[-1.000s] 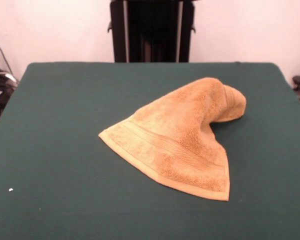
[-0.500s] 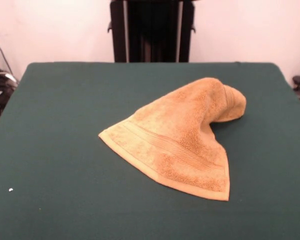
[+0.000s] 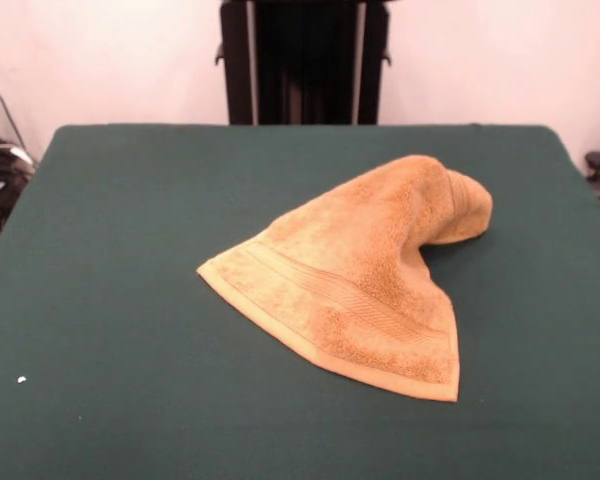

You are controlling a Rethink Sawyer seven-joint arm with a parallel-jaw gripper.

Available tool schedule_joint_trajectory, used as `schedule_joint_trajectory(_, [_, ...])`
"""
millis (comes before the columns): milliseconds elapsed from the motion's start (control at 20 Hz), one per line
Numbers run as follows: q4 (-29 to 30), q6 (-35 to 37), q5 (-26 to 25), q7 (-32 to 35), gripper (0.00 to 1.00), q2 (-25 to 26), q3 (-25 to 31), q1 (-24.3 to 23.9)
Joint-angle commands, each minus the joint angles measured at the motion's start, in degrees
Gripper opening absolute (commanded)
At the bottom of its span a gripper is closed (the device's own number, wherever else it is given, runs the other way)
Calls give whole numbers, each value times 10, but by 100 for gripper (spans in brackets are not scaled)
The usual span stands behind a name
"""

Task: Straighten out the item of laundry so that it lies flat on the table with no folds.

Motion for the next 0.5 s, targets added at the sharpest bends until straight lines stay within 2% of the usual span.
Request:
schedule_joint_trajectory(50, [-78,22,-8,5,100,100,52,49])
schedule_joint_trajectory(500, [-165,48,-7,16,100,157,37,83])
